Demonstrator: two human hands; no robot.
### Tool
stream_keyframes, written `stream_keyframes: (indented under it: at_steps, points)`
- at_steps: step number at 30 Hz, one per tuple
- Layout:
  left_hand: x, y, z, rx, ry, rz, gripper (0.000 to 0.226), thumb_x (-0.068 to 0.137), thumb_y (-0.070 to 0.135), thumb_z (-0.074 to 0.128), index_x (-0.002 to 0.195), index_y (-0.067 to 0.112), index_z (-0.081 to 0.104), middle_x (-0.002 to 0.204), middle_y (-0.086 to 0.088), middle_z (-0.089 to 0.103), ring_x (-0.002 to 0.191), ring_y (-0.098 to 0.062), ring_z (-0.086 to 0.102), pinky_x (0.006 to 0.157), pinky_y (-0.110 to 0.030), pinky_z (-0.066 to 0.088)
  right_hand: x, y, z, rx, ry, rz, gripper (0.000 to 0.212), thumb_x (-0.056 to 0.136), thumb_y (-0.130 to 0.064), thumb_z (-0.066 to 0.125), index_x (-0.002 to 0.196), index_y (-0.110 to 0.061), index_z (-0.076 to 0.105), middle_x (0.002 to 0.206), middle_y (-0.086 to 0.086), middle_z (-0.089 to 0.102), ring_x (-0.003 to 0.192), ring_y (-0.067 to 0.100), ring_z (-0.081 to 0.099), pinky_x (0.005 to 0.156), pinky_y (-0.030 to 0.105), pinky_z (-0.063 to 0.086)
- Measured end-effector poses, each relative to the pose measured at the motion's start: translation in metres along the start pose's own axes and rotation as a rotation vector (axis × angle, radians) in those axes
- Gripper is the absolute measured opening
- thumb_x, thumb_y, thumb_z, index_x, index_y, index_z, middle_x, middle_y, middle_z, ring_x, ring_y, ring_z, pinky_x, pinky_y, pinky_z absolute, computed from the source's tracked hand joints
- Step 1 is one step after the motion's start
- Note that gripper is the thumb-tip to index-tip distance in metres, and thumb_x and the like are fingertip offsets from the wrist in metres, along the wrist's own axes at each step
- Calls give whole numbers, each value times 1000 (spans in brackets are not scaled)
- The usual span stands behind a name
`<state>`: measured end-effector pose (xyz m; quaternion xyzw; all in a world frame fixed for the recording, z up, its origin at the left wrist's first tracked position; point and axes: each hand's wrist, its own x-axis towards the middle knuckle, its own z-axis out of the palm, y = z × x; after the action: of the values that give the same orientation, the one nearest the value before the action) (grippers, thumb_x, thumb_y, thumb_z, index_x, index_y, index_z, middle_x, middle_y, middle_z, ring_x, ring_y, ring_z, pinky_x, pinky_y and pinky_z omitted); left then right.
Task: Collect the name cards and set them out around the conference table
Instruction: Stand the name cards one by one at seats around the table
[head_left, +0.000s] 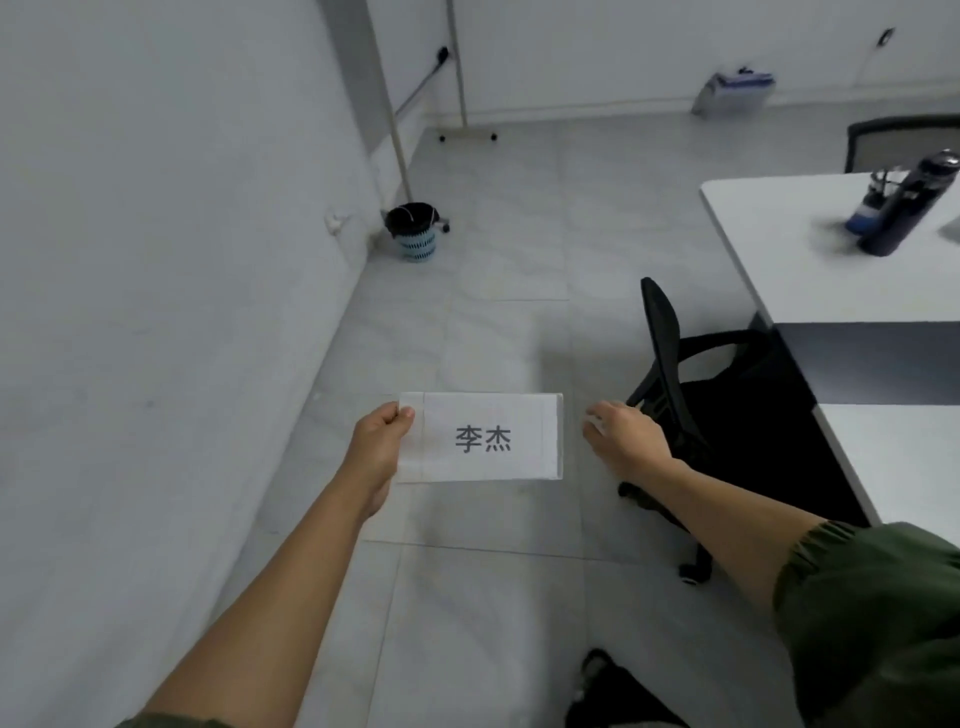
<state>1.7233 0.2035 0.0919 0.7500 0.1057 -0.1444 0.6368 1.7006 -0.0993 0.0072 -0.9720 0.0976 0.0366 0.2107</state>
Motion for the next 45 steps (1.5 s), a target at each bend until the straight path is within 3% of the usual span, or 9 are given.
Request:
stream_keyframes:
  at_steps: [3, 6, 11, 18, 24, 31, 34, 38, 45]
  points:
    - [55, 16, -20, -63, 70, 10, 19, 100, 12, 44, 100, 4, 61, 95, -14, 64, 87, -23, 58, 84, -37, 47, 63, -25, 3, -27, 7, -17, 40, 97, -42, 43, 126, -19, 58, 125, 8, 62, 110, 31, 59, 87, 38, 46]
    - [118, 39, -33, -95, 125, 13, 18, 98, 12, 48, 84, 13, 60, 80, -1, 62, 71, -11, 57, 62, -18, 46, 135, -44, 2, -29, 11, -17, 41, 97, -42, 43, 127, -19, 58, 127, 7, 62, 113, 30, 58, 87, 37, 45]
    - [223, 85, -52, -148, 222, -30, 30, 96, 9, 52, 68, 18, 51, 68, 9, 55, 50, 5, 55, 42, -7, 40, 264, -79, -10, -27, -2, 4, 40, 96, -42, 47, 127, -20, 58, 128, 9, 62, 115, 31, 58, 92, 38, 46]
    - [367, 164, -86, -93, 241, 12, 22, 96, 10, 48, 74, 15, 51, 72, -5, 53, 64, -18, 47, 59, -25, 34, 427, -140, -40, -58, 40, -13, 40, 96, -43, 47, 129, -22, 57, 125, 5, 63, 116, 29, 56, 92, 37, 45]
    - [521, 216, -96, -67, 195, 44, 27, 96, 11, 48, 70, 16, 46, 68, -2, 51, 59, -16, 45, 52, -21, 35, 567, -163, -49, -78, 104, 42, 40, 95, -44, 46, 128, -24, 58, 122, 3, 65, 112, 27, 58, 88, 35, 45]
    - [689, 297, -77, -60, 55, 62, 24, 97, 13, 48, 77, 17, 59, 77, 0, 61, 65, -13, 56, 54, -23, 41, 698, -158, -74, -27, 221, 206, 38, 94, -46, 49, 125, -26, 60, 118, 0, 67, 109, 25, 60, 77, 31, 39]
    - [753, 335, -51, -41, -9, 68, 21, 97, 14, 47, 80, 19, 58, 79, 1, 60, 70, -15, 56, 56, -25, 41, 743, -147, -95, -13, 268, 267, 38, 93, -46, 49, 123, -26, 60, 117, 0, 67, 108, 25, 60, 77, 31, 40]
    - [839, 368, 7, -8, -67, 90, 31, 96, 12, 50, 66, 22, 47, 71, 5, 52, 64, -11, 48, 56, -24, 37, 807, -108, -113, -3, 297, 361, 38, 94, -45, 49, 124, -25, 60, 116, 1, 67, 109, 26, 59, 83, 35, 45]
    - [977, 422, 126, 69, -193, 118, 27, 95, 12, 49, 69, 18, 48, 69, -4, 51, 62, -18, 46, 57, -27, 35, 936, -20, -157, 14, 327, 455, 38, 94, -45, 49, 125, -25, 59, 119, 0, 66, 111, 26, 58, 84, 34, 44]
